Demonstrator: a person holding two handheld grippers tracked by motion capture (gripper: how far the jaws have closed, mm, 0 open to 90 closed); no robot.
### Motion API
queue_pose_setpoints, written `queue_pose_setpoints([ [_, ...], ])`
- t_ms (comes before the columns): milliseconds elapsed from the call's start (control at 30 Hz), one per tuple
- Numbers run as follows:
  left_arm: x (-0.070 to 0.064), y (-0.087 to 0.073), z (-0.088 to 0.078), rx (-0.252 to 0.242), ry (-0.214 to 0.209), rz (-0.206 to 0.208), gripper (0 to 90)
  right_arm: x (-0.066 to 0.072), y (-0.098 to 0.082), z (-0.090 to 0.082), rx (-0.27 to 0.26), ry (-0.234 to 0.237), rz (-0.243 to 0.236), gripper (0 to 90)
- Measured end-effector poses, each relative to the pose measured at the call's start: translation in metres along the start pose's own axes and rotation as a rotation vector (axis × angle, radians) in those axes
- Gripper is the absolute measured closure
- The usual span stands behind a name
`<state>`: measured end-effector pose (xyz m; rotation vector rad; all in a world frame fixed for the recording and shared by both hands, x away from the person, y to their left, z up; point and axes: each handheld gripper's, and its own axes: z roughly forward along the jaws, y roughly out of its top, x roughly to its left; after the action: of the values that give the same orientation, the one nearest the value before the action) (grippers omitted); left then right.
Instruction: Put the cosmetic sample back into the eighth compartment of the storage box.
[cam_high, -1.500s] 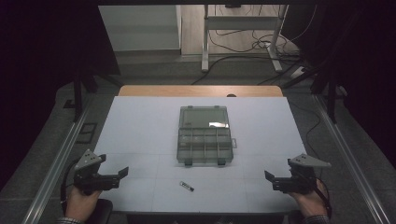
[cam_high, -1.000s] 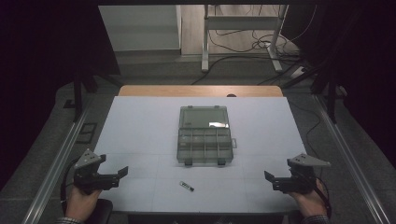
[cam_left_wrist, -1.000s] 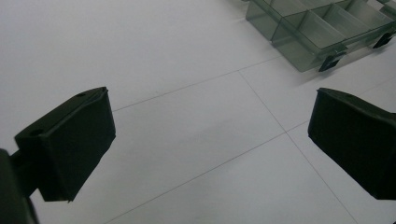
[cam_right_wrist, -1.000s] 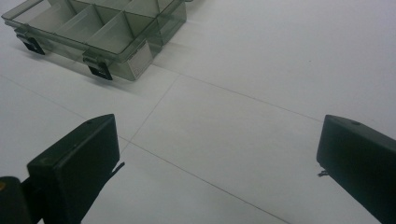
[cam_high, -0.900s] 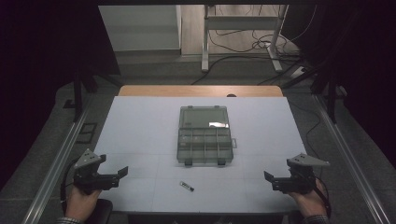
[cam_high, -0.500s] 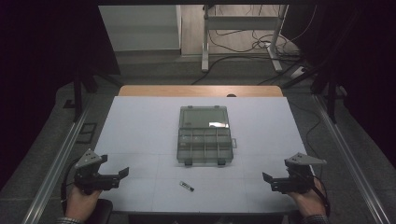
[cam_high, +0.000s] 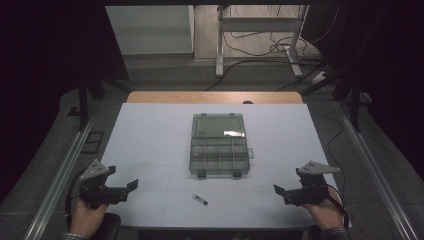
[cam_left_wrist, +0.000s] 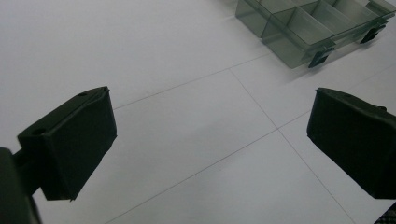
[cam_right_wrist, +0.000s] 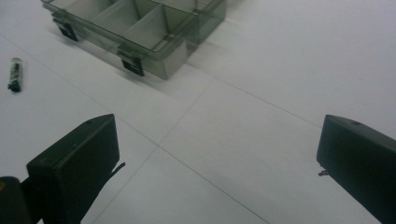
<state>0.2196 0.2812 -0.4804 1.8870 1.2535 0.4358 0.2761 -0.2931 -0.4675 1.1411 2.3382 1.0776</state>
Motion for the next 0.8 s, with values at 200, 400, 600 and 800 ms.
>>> queue_pose_setpoints([
  [200, 0.000, 0.000, 0.000, 0.001, 0.002, 0.001, 1.9, 0.005, 0.006, 0.006, 0.004, 0.037, -0.016, 0.0],
  [400, 0.000, 0.000, 0.000, 0.001, 0.004, 0.001, 1.9, 0.011, 0.013, 0.012, -0.006, 0.072, -0.029, 0.0],
  [600, 0.000, 0.000, 0.000, 0.001, 0.007, 0.000, 1.8, 0.020, 0.021, 0.020, -0.008, 0.111, -0.045, 0.0],
  [800, 0.000, 0.000, 0.001, 0.003, 0.008, -0.004, 1.8, 0.029, 0.026, 0.028, 0.006, 0.122, -0.070, 0.0],
])
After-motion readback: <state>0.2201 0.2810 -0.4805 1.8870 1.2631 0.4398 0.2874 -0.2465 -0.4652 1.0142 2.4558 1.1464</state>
